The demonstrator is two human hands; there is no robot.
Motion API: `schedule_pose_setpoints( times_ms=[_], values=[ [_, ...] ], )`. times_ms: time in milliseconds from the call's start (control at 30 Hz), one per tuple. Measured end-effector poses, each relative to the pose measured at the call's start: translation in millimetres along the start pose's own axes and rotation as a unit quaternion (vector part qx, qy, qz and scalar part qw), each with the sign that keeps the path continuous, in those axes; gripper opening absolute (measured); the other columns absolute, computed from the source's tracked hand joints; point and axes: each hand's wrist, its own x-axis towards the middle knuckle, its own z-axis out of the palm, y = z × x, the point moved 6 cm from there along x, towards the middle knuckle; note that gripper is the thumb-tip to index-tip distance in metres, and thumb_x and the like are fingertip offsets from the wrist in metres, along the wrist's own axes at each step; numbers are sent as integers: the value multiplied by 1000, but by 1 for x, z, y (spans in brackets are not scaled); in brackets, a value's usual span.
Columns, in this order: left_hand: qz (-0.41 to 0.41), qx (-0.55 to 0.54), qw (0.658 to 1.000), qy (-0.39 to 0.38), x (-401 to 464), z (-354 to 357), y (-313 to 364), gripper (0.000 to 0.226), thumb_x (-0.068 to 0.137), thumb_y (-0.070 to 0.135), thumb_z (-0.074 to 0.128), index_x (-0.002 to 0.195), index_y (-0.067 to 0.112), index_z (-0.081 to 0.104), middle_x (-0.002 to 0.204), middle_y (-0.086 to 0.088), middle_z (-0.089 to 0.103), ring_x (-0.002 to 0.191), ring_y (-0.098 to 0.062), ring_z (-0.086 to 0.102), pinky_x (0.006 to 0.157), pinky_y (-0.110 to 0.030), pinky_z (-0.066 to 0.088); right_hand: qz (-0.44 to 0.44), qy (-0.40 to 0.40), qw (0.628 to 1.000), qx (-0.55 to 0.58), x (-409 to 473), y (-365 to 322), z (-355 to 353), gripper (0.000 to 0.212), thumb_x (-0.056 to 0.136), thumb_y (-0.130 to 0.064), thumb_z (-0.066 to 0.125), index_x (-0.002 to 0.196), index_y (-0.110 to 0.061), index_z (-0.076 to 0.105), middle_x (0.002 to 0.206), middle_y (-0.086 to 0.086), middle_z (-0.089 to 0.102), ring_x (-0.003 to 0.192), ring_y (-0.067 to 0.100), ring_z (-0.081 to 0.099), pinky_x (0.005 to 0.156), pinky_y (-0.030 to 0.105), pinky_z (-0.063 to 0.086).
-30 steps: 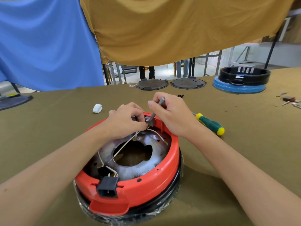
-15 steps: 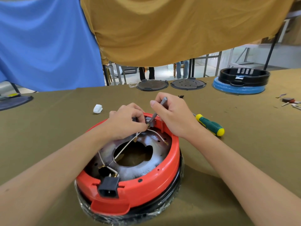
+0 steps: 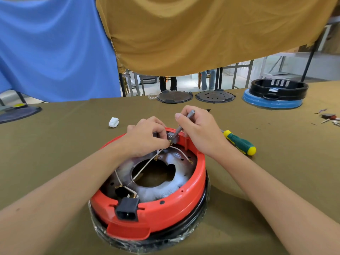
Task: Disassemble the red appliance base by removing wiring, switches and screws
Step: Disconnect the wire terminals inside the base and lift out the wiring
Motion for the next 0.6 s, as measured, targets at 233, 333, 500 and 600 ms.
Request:
schedule_pose_setpoints(
  times_ms=[233,333,500,600],
  values=[
    [3,6,1000,0,0,0,0,24,82,30,70,60,29,60,111,19,53,111,-11,48,104,-43,27,-21,-4,1000,-16,-1,-3,-1,30,100,-19,55,72,-9,50,45,-18,56,46,3,45,50,15,34],
    [5,4,1000,-4,1,0,0,23,82,30,70,61,30,60,111,19,52,109,-11,48,106,-46,28,-16,-6,1000,-13,-1,-2,-1,29,99,-20,56,74,-5,53,45,-16,56,46,4,43,50,19,34],
    [6,8,1000,-2,0,-1,1,23,82,29,70,61,30,61,112,18,52,109,-10,48,106,-46,27,17,5,1000,21,1,4,-3,29,98,-19,57,72,-7,52,49,-6,53,50,8,47,56,30,39],
    [6,13,1000,-1,-1,-1,2,24,82,28,70,60,30,60,113,17,53,110,-10,48,105,-45,27,29,11,999,29,3,6,-2,30,98,-20,58,74,-4,53,55,3,51,57,16,50,60,39,44]
  ],
)
